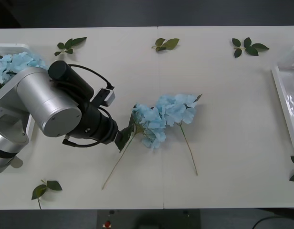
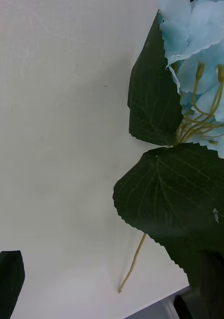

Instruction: Put the red flowers into the right box and the blue flowers into the left box

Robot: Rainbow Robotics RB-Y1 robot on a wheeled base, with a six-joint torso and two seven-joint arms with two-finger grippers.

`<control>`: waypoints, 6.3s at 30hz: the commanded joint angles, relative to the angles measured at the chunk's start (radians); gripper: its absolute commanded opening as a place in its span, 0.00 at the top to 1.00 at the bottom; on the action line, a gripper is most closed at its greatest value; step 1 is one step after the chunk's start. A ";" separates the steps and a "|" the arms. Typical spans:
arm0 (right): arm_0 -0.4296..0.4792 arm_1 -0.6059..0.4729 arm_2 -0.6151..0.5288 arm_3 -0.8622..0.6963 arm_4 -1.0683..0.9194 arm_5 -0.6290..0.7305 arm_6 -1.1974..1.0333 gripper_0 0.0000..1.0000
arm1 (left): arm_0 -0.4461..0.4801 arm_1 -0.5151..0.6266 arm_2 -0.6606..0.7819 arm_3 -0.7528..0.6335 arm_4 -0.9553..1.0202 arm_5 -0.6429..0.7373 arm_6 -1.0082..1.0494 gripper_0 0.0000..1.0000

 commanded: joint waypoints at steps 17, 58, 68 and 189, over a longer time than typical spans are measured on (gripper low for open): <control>-0.009 0.075 0.016 0.111 0.077 -0.123 0.054 0.50 | -0.151 -0.080 -0.197 0.232 -0.070 -0.133 -0.020 0.00; -0.007 0.051 0.020 -0.680 0.029 0.122 -0.363 0.13 | -0.198 -0.092 -0.389 0.358 -0.147 -0.271 0.009 1.00; -0.009 0.113 0.020 -1.033 0.390 0.253 -0.783 0.13 | -0.206 -0.083 -0.347 0.287 -0.191 -0.206 0.009 1.00; -0.259 0.614 0.119 -0.829 0.083 0.001 -0.394 1.00 | -0.025 0.247 0.849 0.619 0.444 -0.018 -1.000 0.00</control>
